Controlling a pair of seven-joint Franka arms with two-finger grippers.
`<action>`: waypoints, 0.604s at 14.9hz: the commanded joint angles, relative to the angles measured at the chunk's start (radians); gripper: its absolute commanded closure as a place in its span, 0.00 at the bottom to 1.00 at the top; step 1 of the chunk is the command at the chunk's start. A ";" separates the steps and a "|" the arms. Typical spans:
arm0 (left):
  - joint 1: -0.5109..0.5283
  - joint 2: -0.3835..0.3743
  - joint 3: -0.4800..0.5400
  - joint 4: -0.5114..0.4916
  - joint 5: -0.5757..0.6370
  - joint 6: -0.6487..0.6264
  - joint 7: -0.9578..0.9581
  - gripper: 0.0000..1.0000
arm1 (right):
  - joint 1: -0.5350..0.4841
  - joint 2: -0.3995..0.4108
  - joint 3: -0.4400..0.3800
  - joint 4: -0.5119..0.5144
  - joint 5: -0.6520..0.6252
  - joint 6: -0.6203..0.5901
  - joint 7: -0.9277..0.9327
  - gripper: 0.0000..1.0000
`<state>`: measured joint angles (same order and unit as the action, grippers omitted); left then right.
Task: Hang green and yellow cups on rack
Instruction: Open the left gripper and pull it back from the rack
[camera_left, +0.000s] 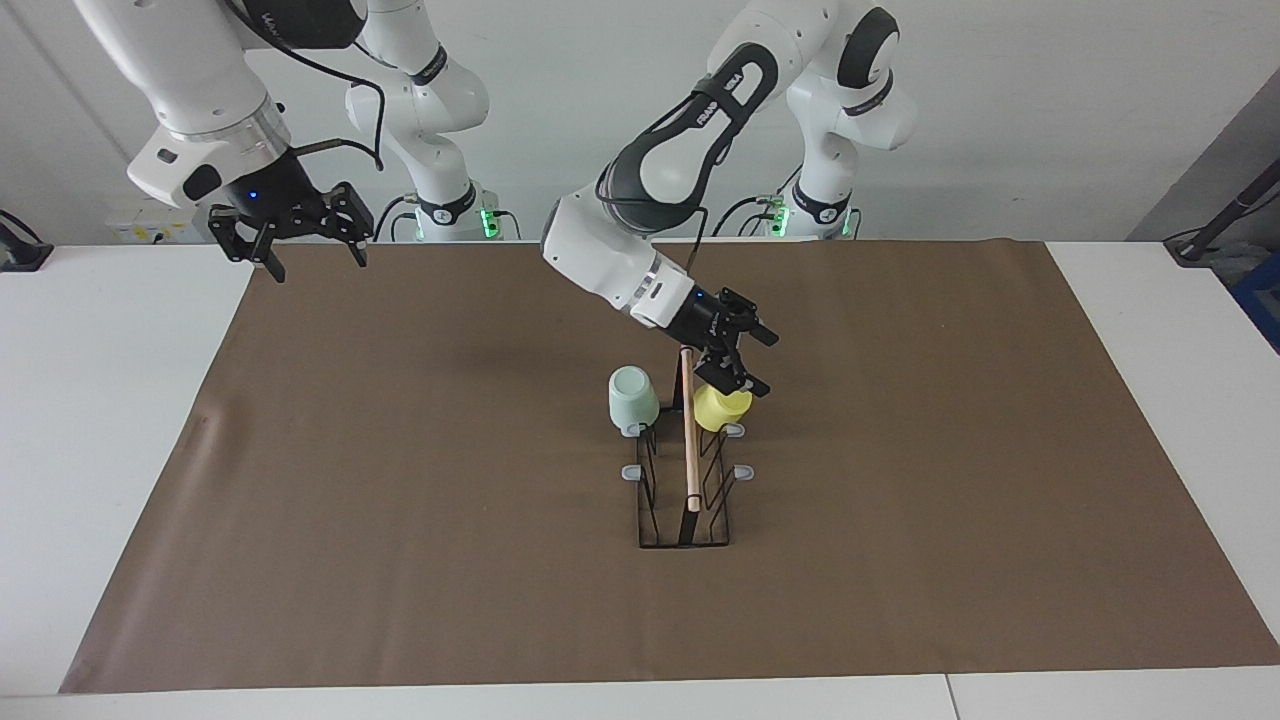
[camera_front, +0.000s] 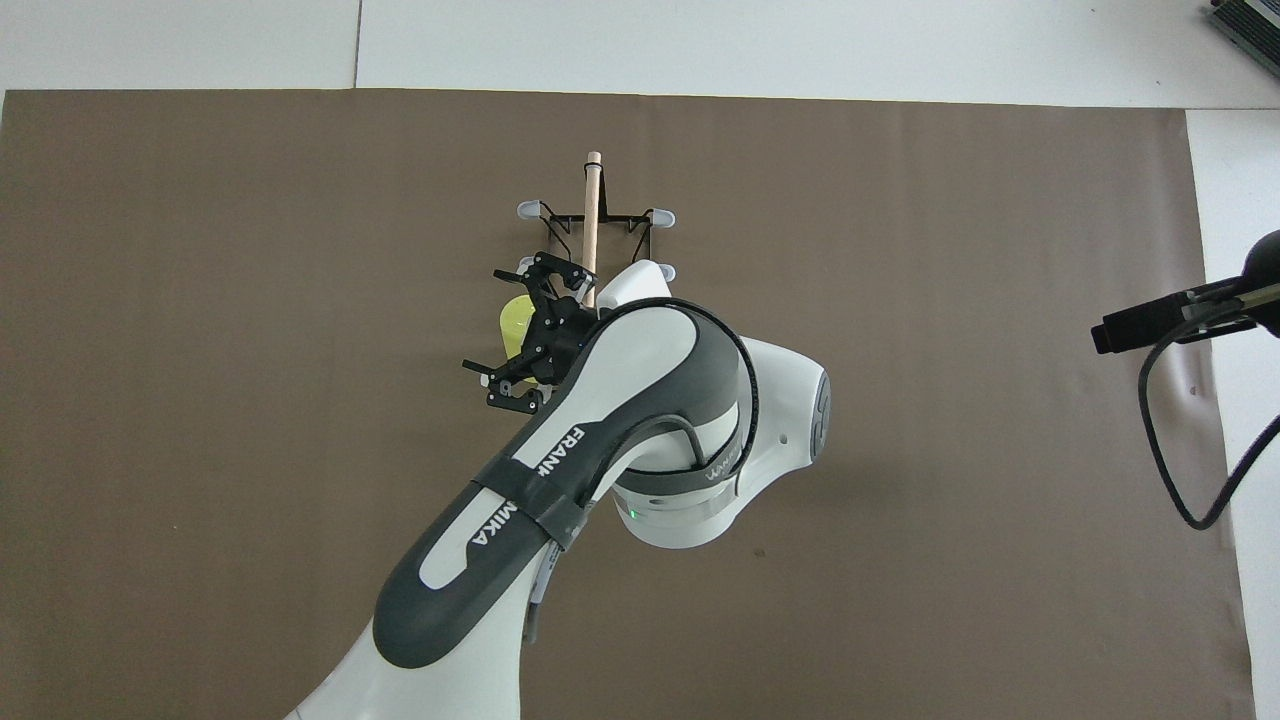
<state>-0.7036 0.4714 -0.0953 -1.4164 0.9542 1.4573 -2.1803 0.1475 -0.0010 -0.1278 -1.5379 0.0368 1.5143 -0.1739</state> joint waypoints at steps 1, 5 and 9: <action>0.122 -0.126 -0.014 -0.027 -0.101 0.096 0.132 0.00 | -0.002 -0.016 0.001 0.005 -0.006 -0.029 0.017 0.00; 0.277 -0.218 -0.014 -0.044 -0.262 0.224 0.319 0.00 | -0.011 -0.016 0.014 0.002 -0.006 -0.025 0.021 0.00; 0.445 -0.286 -0.015 -0.059 -0.489 0.334 0.607 0.00 | -0.089 -0.016 0.089 0.005 -0.006 -0.028 0.019 0.00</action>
<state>-0.3401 0.2450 -0.0963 -1.4203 0.5667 1.7268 -1.7065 0.1188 -0.0085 -0.0983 -1.5353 0.0368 1.5012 -0.1726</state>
